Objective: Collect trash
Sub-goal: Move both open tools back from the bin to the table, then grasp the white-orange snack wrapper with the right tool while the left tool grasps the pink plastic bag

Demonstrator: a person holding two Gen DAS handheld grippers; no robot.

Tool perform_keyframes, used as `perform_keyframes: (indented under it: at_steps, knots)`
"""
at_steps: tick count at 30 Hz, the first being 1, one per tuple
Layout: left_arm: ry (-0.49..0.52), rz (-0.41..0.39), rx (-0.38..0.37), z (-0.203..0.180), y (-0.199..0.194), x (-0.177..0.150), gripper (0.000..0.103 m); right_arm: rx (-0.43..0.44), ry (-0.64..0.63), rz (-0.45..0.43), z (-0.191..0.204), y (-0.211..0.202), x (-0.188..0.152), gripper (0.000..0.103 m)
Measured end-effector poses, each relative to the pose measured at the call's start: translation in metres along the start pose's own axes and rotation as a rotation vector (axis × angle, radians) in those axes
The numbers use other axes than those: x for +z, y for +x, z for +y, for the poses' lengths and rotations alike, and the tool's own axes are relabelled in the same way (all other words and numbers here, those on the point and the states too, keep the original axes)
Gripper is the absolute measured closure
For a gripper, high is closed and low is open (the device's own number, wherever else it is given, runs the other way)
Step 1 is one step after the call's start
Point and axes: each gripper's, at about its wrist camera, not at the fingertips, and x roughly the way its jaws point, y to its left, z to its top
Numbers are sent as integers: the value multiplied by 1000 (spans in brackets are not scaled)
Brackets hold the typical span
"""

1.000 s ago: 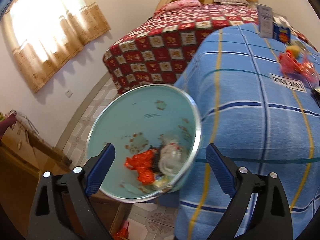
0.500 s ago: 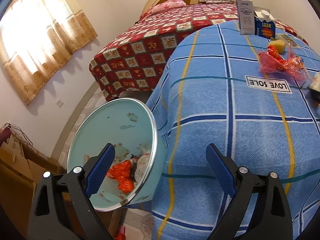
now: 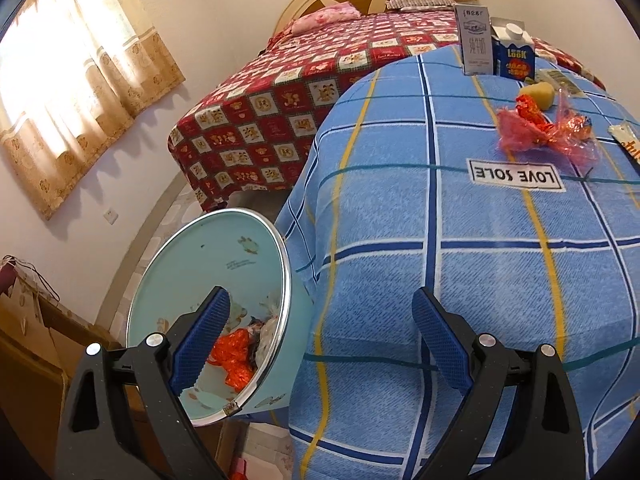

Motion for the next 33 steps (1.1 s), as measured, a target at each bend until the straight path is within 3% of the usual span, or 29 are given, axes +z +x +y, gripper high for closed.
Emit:
perform_keyframes:
  at_steps: [5, 13, 16, 21, 24, 33]
  knots:
    - [-2, -13, 4, -5, -1, 9, 12, 111, 101, -26, -1, -8, 4, 13]
    - [-18, -26, -23, -23, 0, 26, 12, 124, 132, 19, 18, 14, 21, 18]
    - [-15, -36, -38, -35, 0, 36, 12, 141, 133, 74, 21, 32, 26, 27]
    - [-6, -49, -69, -56, 1, 53, 12, 162, 116, 99, 20, 41, 24, 70]
    - [2, -59, -89, -69, 2, 64, 12, 180, 102, 86, 18, 40, 21, 87]
    - [14, -76, -152, -107, 14, 104, 12, 170, 133, 7, -3, 34, 18, 89]
